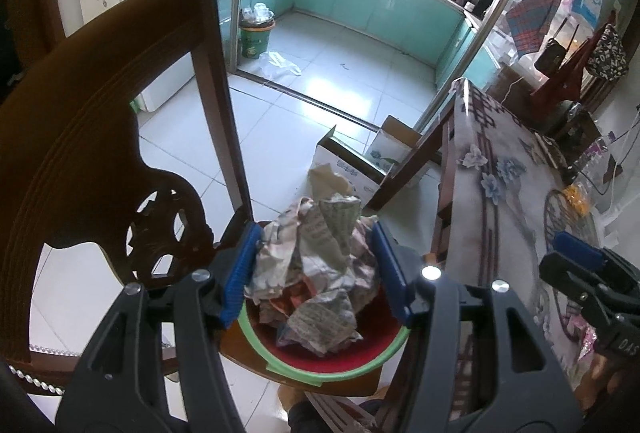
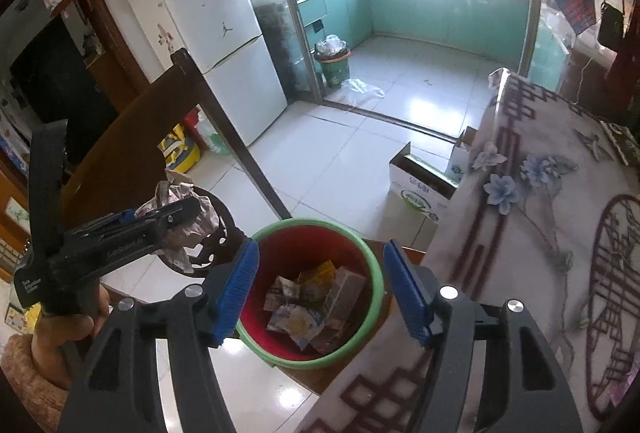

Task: Collect trash
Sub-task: 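Open both tools to drop the snack bag and foil paper into the bucket, then move both open tools from the bucket back over the table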

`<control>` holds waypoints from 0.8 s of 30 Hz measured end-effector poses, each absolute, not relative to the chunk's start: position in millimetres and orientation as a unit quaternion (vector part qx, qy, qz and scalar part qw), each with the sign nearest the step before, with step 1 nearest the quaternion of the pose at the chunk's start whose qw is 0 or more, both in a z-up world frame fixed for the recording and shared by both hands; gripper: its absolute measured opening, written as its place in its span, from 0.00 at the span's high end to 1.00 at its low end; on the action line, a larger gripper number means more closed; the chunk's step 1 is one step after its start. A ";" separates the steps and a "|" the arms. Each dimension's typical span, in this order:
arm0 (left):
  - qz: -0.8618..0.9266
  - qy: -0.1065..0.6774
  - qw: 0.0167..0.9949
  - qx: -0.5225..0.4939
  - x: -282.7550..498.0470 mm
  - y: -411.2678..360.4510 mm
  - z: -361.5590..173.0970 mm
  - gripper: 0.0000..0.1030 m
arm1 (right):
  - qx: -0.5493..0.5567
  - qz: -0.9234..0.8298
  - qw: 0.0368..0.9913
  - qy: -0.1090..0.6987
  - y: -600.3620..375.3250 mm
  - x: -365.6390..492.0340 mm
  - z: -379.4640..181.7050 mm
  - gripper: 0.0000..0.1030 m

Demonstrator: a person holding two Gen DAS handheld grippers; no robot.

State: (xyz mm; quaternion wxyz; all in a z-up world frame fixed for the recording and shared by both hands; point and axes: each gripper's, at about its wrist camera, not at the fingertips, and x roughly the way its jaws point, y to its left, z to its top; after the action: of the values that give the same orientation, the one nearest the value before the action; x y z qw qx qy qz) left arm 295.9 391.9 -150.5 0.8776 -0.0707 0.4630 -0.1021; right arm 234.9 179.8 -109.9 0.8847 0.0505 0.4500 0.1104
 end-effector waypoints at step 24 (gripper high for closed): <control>-0.161 0.472 0.866 -0.034 234.0 241.1 -143.2 0.25 | 0.111 -0.003 0.888 0.446 -3.5 126.9 -110.0 0.38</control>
State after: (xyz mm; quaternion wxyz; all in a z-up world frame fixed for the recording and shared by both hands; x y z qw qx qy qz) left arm 234.0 241.1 -143.2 0.8661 -0.0336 0.4719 -0.1612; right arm 126.9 -3.5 -110.0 0.8880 0.1105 0.4463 -0.0029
